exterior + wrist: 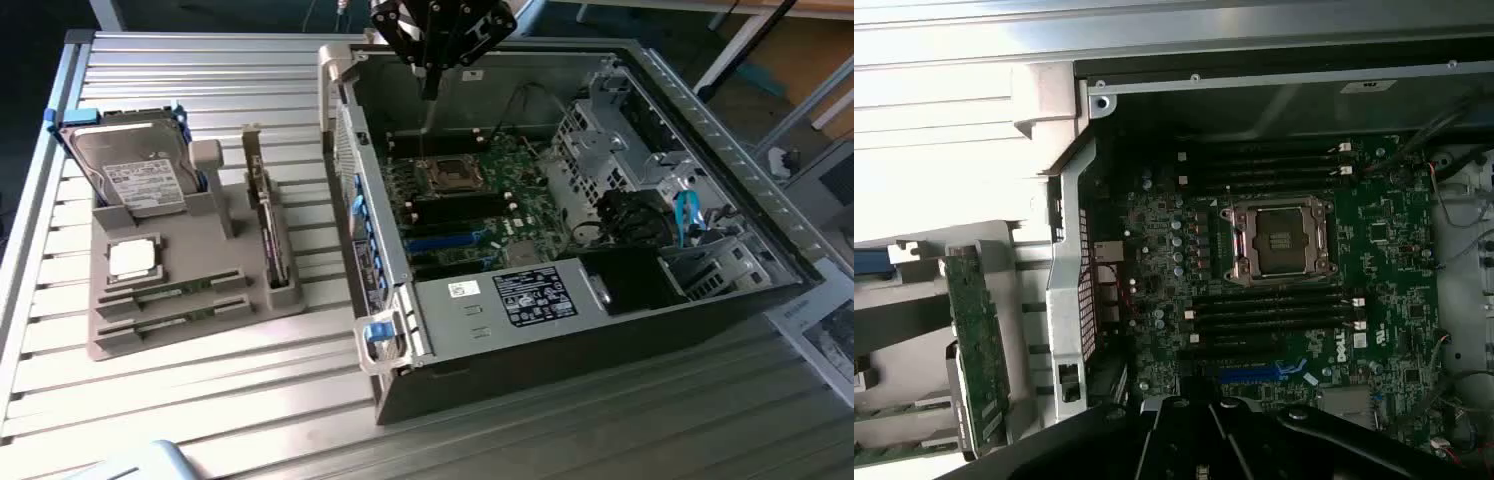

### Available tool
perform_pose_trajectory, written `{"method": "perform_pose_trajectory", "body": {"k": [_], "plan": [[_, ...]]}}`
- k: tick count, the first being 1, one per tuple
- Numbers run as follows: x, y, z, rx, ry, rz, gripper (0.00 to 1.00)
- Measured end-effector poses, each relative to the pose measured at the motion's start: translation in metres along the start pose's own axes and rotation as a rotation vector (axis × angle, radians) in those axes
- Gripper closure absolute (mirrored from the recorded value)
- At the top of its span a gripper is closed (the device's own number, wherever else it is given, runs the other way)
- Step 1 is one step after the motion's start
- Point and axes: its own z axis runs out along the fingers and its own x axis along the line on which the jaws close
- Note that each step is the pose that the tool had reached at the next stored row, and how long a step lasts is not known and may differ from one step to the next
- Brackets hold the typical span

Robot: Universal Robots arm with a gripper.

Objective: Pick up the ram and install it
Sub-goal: 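Reach for the ram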

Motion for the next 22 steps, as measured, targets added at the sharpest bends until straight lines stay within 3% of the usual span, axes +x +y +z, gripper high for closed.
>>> {"method": "perform_pose_trajectory", "body": {"k": [11, 18, 22], "plan": [[0.003, -0.0002, 0.0001, -0.0001, -0.0001, 0.0, 0.9], [0.045, -0.0035, -0.0001, 0.0, 0.0, 0.0, 0.9], [0.063, -0.0049, -0.0002, 0.0001, 0.0001, 0.0, 0.9]]}}
